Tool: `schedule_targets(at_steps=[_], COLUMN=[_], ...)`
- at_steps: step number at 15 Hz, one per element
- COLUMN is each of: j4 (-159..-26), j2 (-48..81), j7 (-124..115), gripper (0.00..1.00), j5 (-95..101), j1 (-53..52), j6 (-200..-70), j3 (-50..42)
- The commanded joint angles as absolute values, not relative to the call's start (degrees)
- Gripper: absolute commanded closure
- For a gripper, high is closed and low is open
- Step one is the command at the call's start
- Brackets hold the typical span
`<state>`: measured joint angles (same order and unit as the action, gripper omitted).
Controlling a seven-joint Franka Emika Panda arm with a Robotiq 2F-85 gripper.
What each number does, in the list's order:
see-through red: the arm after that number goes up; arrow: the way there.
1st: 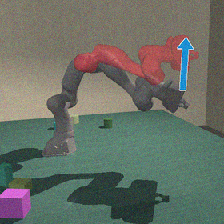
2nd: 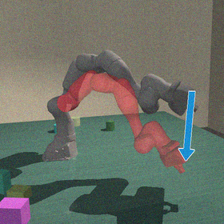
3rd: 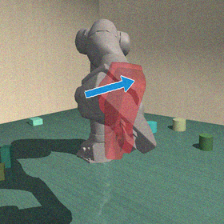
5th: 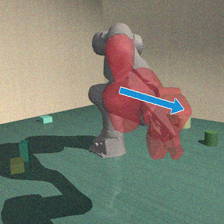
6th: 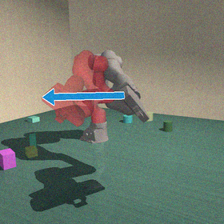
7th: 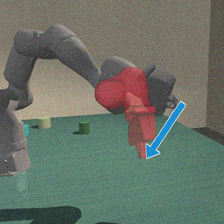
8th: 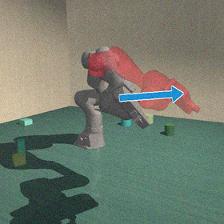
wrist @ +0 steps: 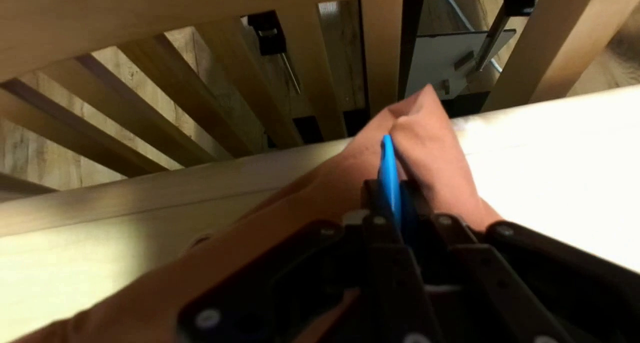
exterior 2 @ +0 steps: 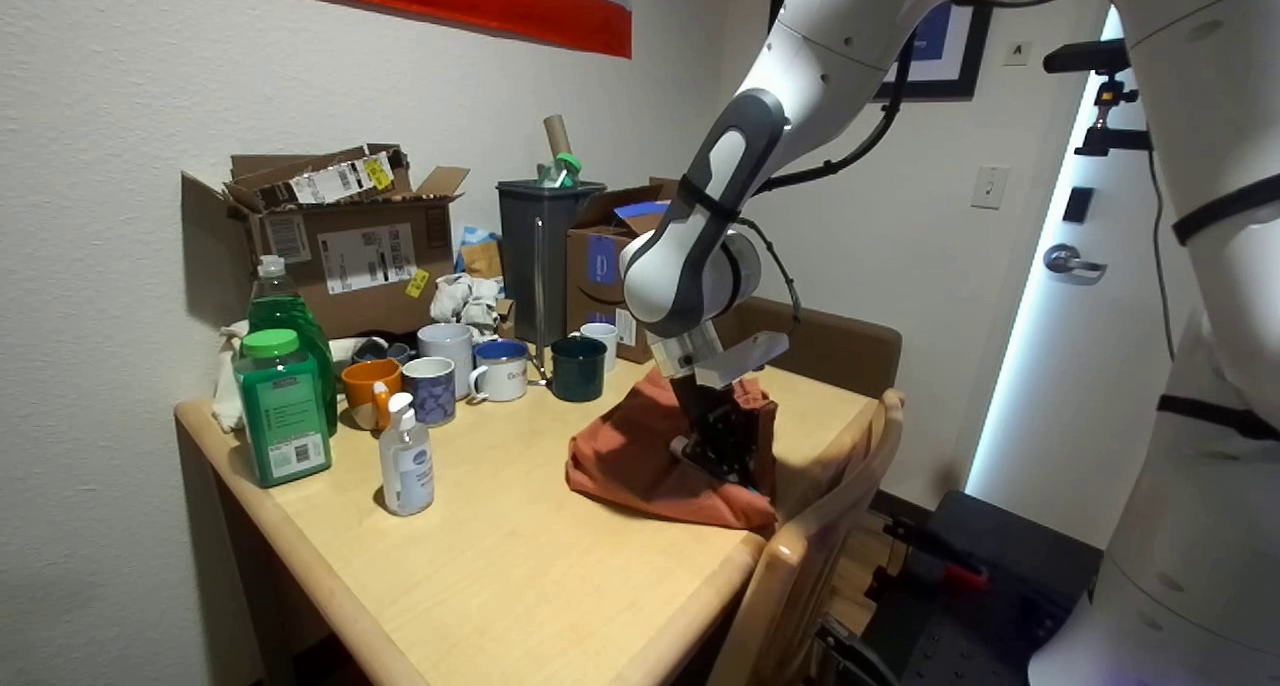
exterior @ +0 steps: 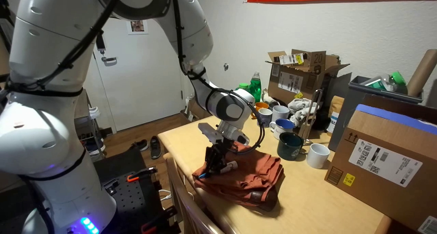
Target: Pick up the lint roller and use it on the orange fabric
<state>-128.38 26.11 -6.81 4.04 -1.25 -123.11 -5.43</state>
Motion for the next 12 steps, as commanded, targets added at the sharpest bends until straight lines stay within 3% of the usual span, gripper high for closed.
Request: schedule_targets(at_steps=[1, 12], j4=[-130.9, -136.6], j2=[24.1, 17.5], j7=[-9.6, -12.4], gripper=[0.97, 0.97], j5=[6.5, 13.2], j1=[-3.1, -6.9], j6=[-123.2, -123.1], j3=[-4.3, -3.2])
